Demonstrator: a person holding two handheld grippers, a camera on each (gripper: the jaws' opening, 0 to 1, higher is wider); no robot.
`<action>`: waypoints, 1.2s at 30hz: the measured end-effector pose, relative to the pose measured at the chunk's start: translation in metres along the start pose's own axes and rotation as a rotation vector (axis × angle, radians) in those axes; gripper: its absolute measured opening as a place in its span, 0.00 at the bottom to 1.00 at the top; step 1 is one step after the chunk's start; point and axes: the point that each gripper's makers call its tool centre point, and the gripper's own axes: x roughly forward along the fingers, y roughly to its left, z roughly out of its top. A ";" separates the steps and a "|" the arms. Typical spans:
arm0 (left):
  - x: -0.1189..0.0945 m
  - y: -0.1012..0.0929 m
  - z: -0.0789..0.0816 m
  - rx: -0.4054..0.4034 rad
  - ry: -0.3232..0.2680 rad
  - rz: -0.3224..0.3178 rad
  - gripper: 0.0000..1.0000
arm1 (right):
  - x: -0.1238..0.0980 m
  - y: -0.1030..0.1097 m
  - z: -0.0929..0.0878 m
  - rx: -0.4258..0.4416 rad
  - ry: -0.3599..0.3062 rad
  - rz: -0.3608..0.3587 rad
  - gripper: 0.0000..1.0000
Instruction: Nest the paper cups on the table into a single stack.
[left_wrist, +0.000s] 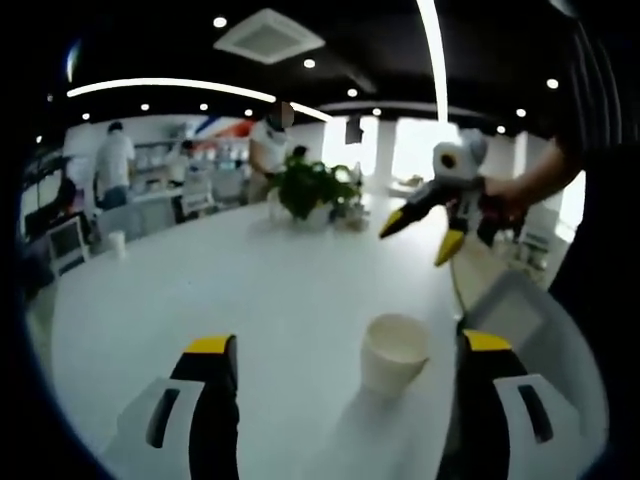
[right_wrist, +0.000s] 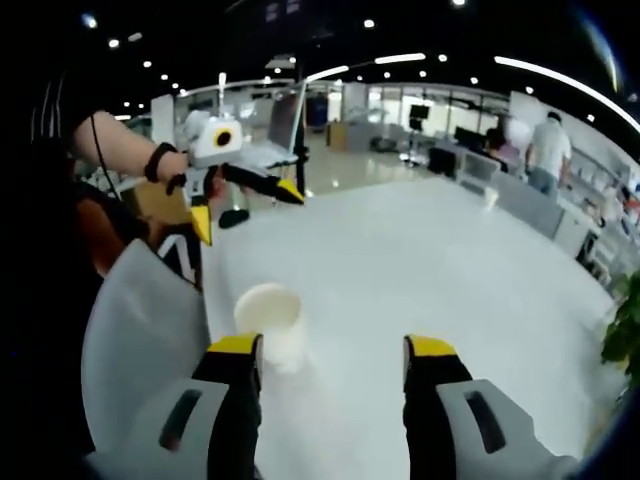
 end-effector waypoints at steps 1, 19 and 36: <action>0.001 -0.001 -0.002 0.002 0.002 -0.003 0.89 | 0.001 0.001 -0.001 -0.005 -0.001 0.001 0.54; 0.018 -0.018 -0.038 -0.032 0.042 -0.042 0.85 | 0.032 0.032 -0.021 -0.048 0.053 0.086 0.53; 0.037 -0.030 -0.056 -0.032 0.071 -0.081 0.79 | 0.062 0.052 -0.036 -0.084 0.102 0.148 0.53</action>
